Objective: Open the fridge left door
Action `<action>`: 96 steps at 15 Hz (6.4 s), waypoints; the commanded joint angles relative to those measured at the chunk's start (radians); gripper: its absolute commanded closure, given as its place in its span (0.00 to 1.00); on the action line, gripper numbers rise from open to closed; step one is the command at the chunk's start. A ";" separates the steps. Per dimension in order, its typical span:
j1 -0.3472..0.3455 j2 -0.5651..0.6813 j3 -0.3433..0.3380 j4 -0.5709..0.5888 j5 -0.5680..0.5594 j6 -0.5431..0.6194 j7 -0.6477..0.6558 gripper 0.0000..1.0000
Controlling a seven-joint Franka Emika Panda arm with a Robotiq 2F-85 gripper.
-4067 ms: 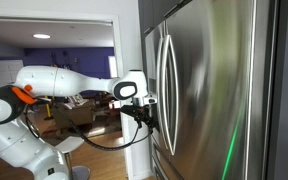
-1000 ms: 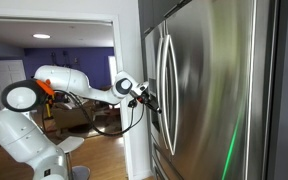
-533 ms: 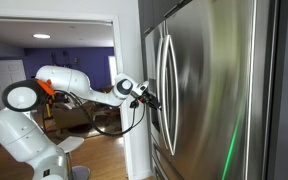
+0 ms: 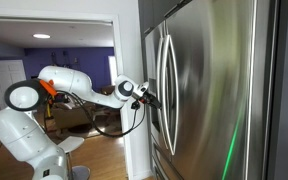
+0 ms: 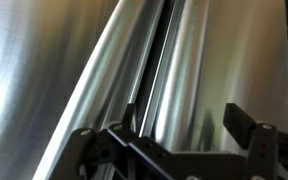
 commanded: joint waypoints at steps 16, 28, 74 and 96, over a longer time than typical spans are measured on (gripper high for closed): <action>0.104 -0.004 -0.108 -0.070 0.122 0.184 -0.032 0.93; 0.168 -0.063 -0.112 -0.056 0.561 -0.024 -0.477 0.93; 0.025 -0.233 0.121 -0.187 0.466 -0.059 -0.238 0.93; 0.123 -0.237 0.277 -0.139 0.464 -0.232 -0.063 0.00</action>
